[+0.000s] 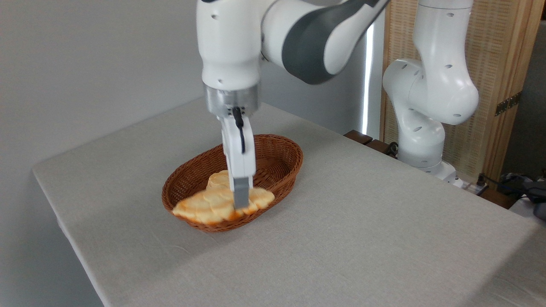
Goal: Put bread into the basket
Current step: 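Lower the pastry into the basket beside the roll and release it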
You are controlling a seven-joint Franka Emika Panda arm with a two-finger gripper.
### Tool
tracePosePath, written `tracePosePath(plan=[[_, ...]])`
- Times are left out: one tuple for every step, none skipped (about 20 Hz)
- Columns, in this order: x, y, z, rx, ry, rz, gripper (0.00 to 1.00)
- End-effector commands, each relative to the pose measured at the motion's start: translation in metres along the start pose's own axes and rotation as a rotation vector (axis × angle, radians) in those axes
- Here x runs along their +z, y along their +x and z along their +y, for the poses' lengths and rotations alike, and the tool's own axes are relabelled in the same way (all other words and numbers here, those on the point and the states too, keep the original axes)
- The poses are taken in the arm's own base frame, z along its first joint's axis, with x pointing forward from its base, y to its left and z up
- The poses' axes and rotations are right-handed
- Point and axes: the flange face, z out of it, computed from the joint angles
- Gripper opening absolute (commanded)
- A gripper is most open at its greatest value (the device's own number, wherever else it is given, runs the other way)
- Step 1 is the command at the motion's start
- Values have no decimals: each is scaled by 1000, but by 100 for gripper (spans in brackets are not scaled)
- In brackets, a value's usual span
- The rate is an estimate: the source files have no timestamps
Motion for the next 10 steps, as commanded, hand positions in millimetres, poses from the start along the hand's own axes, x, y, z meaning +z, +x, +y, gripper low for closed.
tracePosePath(plan=[[-22, 26, 20, -26, -47, 36, 45], [-22, 36, 27, -20, -64, 28, 46], [-22, 47, 36, -17, -79, 20, 46], [-22, 57, 42, -31, -82, 16, 46], [-21, 66, 47, -65, -83, 11, 51], [-18, 79, 55, -108, -88, -1, 60], [-15, 92, 63, -150, -89, -10, 62], [-13, 99, 67, -177, -90, -17, 62], [-12, 101, 69, -194, -94, -20, 62], [-11, 105, 73, -208, -102, -30, 62]])
